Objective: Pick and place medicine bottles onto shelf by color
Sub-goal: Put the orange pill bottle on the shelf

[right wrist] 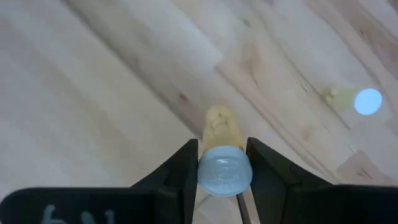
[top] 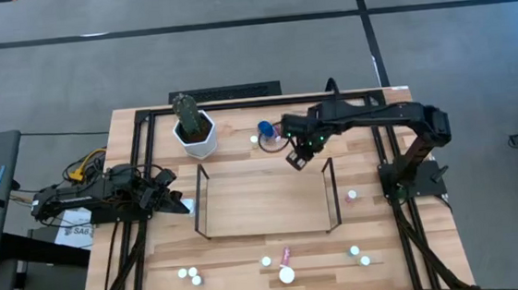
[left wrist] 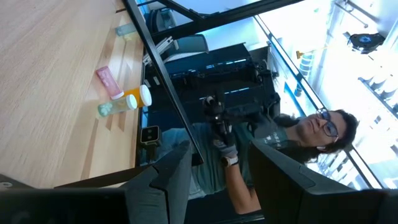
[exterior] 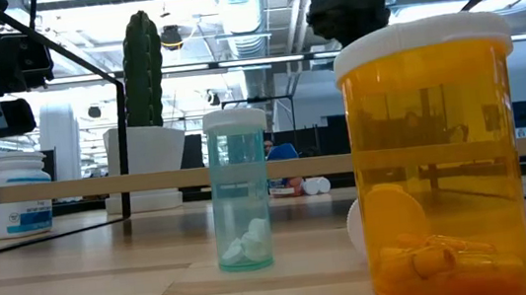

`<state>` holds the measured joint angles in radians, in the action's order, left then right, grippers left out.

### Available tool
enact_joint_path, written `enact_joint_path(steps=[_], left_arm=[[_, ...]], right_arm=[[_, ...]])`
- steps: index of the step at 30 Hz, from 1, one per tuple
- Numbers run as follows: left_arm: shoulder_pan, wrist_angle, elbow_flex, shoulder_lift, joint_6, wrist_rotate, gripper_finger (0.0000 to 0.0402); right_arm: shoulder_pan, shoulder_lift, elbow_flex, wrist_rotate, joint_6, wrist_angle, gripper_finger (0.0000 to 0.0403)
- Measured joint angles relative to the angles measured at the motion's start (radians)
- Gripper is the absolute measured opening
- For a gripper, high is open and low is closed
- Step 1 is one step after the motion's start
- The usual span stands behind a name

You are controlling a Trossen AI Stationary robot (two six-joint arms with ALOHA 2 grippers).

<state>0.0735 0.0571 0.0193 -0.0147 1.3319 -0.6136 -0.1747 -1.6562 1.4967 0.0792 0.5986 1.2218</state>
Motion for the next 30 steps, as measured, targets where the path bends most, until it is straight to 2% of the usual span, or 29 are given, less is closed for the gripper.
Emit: enact_joint_path(steps=[12,17,27,30], left_arm=[[0.0,0.0,0.0,0.0,0.0,0.0,0.0144],[0.0,0.0,0.0,0.0,0.0,0.0,0.0144],[0.0,0.0,0.0,0.0,0.0,0.0,0.0144],[0.0,0.0,0.0,0.0,0.0,0.0,0.0144]], right_arm=[[0.127,0.0,0.0,-0.002,-0.159,0.027,0.0137],[0.151,0.0,0.0,-0.075,-0.208,0.027,0.0137],[0.171,-0.001,0.0,-0.082,-0.139,0.041,0.0137],[0.188,-0.001,0.0,-0.113,-0.136,0.053,0.0137]])
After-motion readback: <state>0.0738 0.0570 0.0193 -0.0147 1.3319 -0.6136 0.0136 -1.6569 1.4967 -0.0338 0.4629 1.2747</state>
